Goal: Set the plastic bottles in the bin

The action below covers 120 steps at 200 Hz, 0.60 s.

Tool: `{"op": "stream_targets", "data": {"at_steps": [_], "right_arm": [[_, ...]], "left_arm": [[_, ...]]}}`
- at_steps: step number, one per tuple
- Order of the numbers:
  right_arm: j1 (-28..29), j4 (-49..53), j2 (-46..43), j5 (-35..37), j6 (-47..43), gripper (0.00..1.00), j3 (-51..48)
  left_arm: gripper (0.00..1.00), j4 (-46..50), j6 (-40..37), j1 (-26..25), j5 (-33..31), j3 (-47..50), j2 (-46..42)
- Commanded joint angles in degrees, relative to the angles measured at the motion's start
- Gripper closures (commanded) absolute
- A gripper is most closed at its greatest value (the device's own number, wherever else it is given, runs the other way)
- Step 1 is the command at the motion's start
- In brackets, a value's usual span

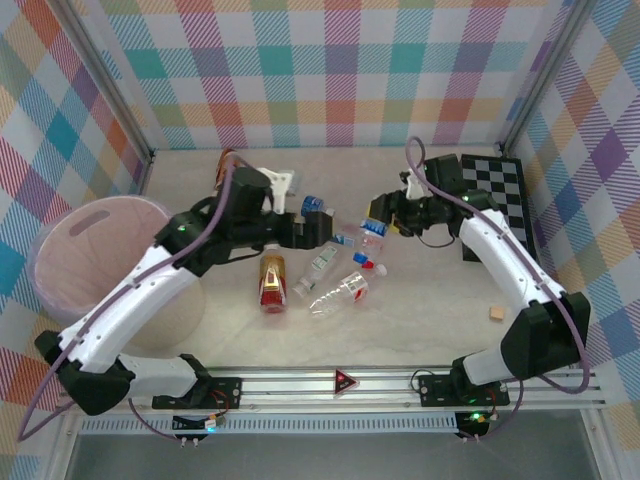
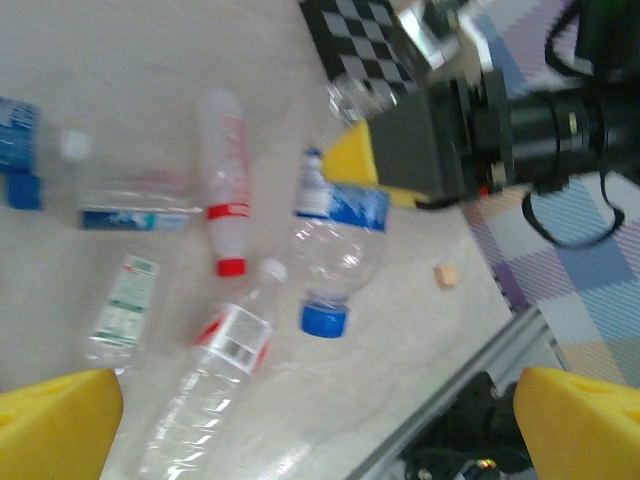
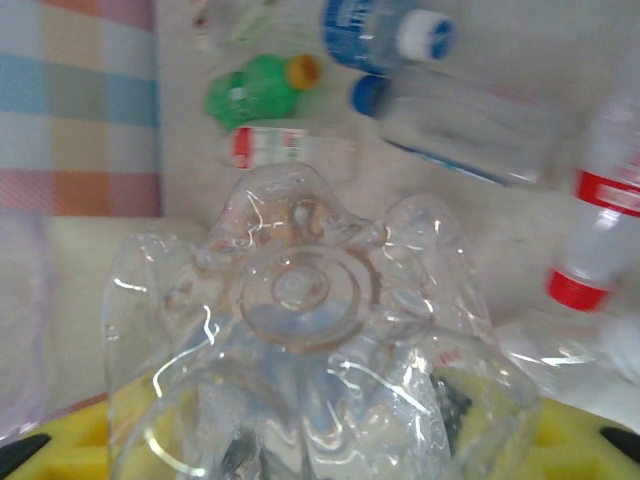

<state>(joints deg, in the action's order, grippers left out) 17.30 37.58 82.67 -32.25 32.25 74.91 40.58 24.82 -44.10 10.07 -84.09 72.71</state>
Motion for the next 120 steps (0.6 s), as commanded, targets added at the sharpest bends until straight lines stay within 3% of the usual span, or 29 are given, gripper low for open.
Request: {"op": "stream_targets", "data": {"at_steps": [1,26,75,95,120], "right_arm": [[1.6,-1.48,2.28,-10.39,-2.29,0.51,4.33],[3.2,-2.25,3.32,-14.09,-2.12,0.51,6.29],[3.74,-5.35,2.81,-18.02,-0.28,0.51,6.09],[4.08,-6.09,2.92,-18.35,0.06,0.51,5.77],[4.06,-6.6,3.19,-18.08,0.14,0.51,5.33]], "left_arm": [[0.0,-9.14,4.45,-2.15,3.56,4.44,2.72],[0.0,-13.55,6.58,-3.08,0.43,7.01,4.94],[0.03,-17.41,8.08,-3.29,1.88,6.39,9.72],[0.13,-17.99,8.58,-3.36,1.8,5.58,11.19],[0.32,-17.9,8.65,-3.56,1.29,5.04,11.59]]}}
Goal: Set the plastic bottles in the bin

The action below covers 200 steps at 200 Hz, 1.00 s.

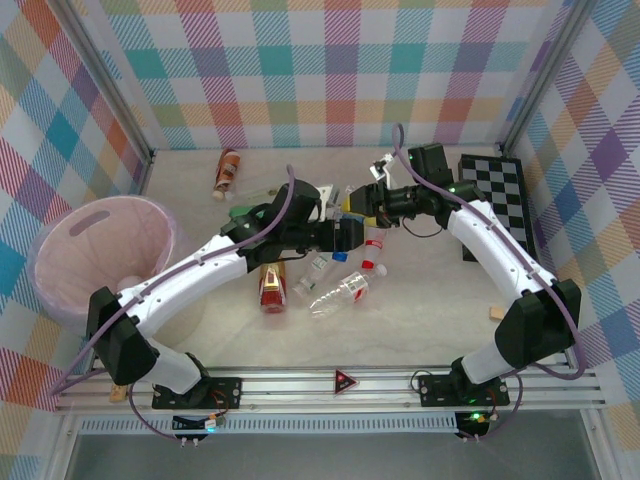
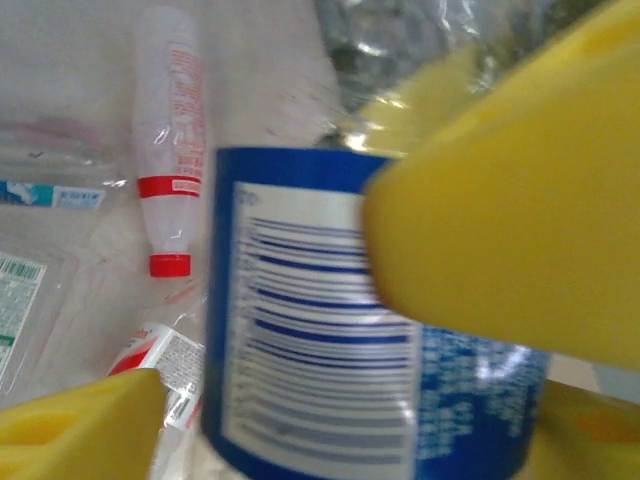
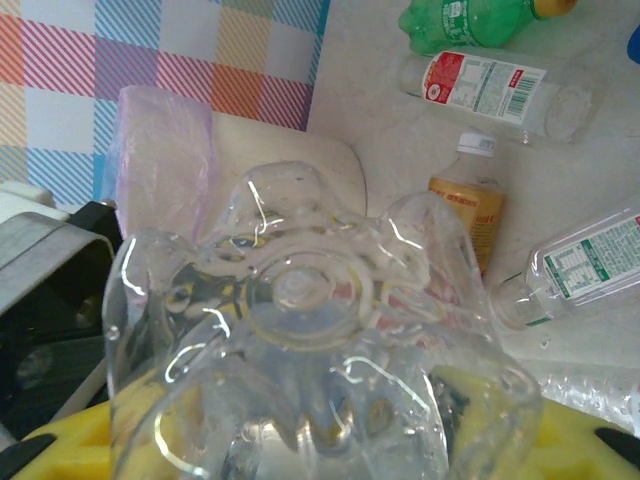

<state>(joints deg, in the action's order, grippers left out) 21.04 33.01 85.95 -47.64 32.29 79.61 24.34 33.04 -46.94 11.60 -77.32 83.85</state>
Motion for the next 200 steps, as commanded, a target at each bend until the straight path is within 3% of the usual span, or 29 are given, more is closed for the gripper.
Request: {"op": "stream_targets", "data": {"at_steps": [1,28,57,119,160,200], "right_arm": [[0.32,-2.01,-0.04,-2.71,0.07,0.51,0.59],[0.32,-3.1,0.4,-2.64,0.58,0.51,0.2],[0.17,-2.63,0.8,-1.46,1.16,0.48,0.63],[-2.63,-2.52,-0.01,-0.66,4.01,0.17,1.77],[-7.68,2.73,-4.05,2.21,2.18,0.15,2.29],[-12.58,7.41,-8.51,5.14,-2.05,0.14,0.74]], "left_arm": [[0.33,-1.66,0.48,-0.75,-0.25,-1.67,0.44],[0.47,-1.5,0.78,-0.81,-0.69,-1.87,0.35],[0.51,-1.05,0.71,-0.81,-1.57,-1.87,0.11],[0.6,0.07,0.45,-0.82,-3.43,-2.09,0.6],[0.63,2.41,-0.13,-0.56,-5.07,-3.33,0.75],[0.75,10.9,-3.6,2.4,-7.86,-9.0,-1.66]]}}
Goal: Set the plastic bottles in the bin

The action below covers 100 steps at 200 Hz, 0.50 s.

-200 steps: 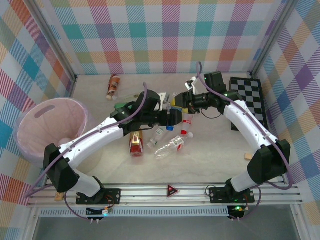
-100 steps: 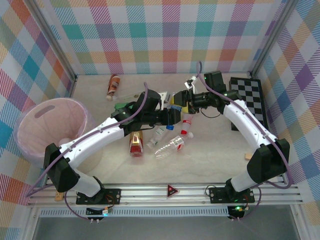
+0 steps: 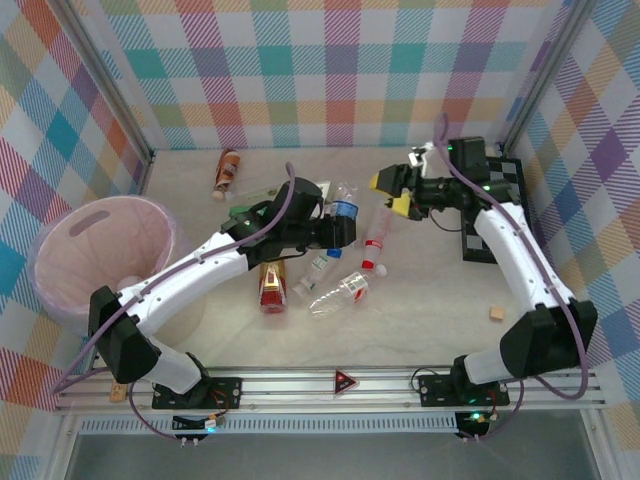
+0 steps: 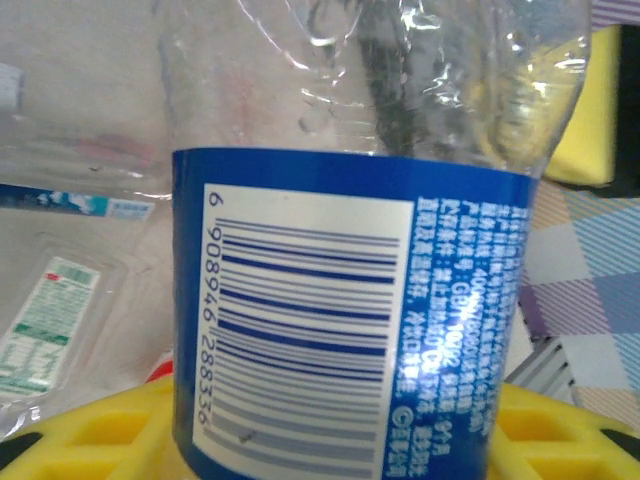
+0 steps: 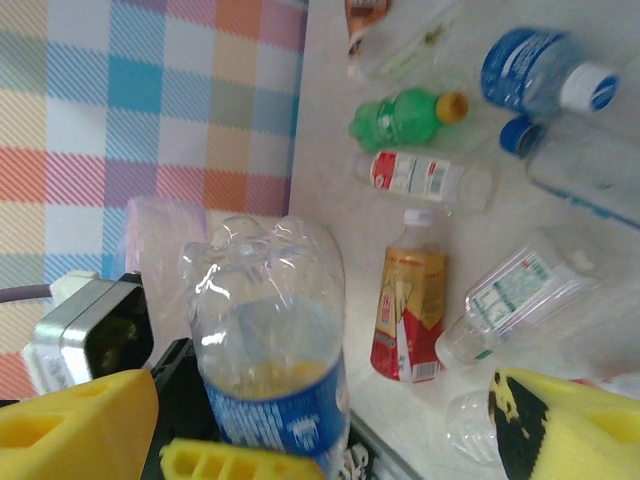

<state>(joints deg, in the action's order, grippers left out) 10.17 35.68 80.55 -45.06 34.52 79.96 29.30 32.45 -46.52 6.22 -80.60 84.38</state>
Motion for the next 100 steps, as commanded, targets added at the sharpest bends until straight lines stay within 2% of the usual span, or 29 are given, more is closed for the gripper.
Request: {"op": "stream_targets", "data": {"at_steps": [1,40,64,81,100], "right_arm": [[-1.73,5.01,-3.16,2.71,-4.5,0.14,0.38],[-1.99,7.57,-3.3,6.23,-7.91,0.14,-2.61],[-1.98,8.06,-2.56,6.75,-9.14,0.15,-4.01],[-1.93,8.36,-1.94,7.2,-9.89,0.15,-4.2],[-1.91,8.27,-1.01,7.07,-10.35,0.15,-4.36]], "left_arm": [[0.75,6.38,-3.14,2.11,-2.51,-6.03,-2.19],[0.75,22.21,-8.37,7.42,-6.34,-16.87,-4.7],[0.76,30.73,-10.64,12.67,-8.85,-21.65,-8.33],[0.82,34.83,-11.62,18.07,-9.35,-23.2,-11.94],[0.93,39.65,-12.69,24.54,-10.86,-24.89,-15.64]]}}
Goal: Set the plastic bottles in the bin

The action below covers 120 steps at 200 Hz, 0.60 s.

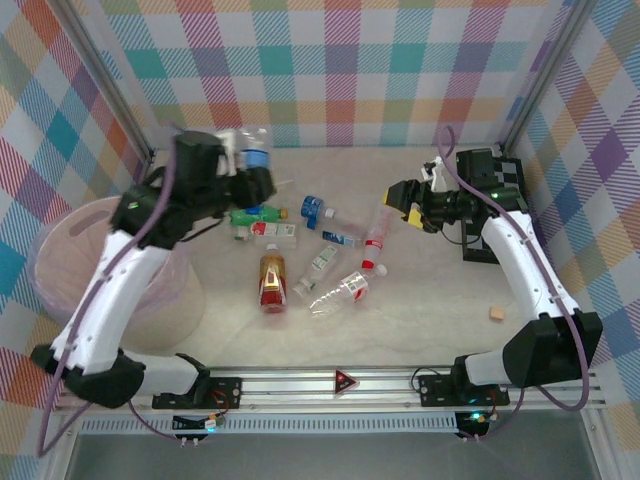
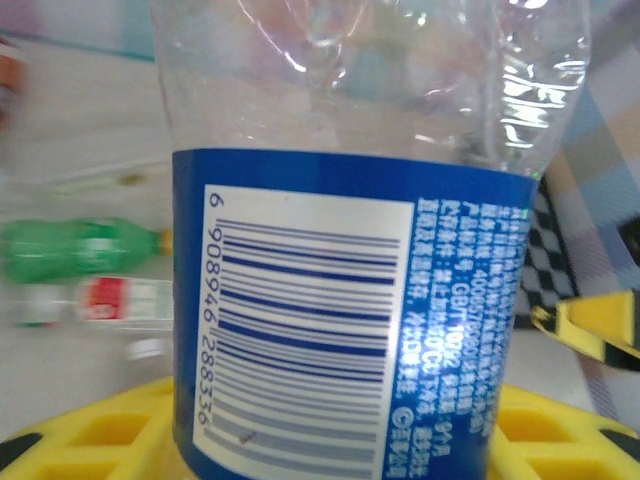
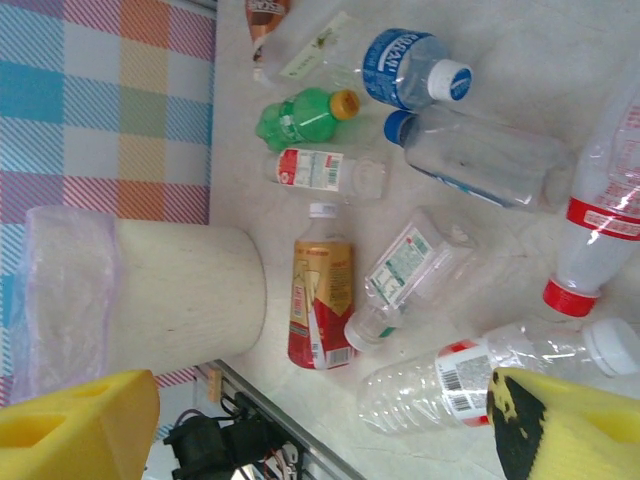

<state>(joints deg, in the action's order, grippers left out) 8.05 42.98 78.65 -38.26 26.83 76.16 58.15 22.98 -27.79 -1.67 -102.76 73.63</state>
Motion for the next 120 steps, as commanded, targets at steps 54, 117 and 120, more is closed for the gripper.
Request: {"op": "stream_targets", "data": {"at_steps": [54,117,120], "right_arm": [[0.21,0.17,3.93,-0.96,-3.8,0.15,-0.84],[0.14,1.16,5.89,-0.26,-5.99,0.15,-0.66],[0.12,1.14,6.02,-0.25,-6.12,0.15,-0.63]], "left_arm": [[1.0,18.13,-8.54,29.45,1.84,-2.52,-10.38],[1.0,12.59,-11.03,52.12,14.68,11.6,-12.29],[1.0,12.34,-11.03,52.46,14.7,12.14,-12.39]]}}
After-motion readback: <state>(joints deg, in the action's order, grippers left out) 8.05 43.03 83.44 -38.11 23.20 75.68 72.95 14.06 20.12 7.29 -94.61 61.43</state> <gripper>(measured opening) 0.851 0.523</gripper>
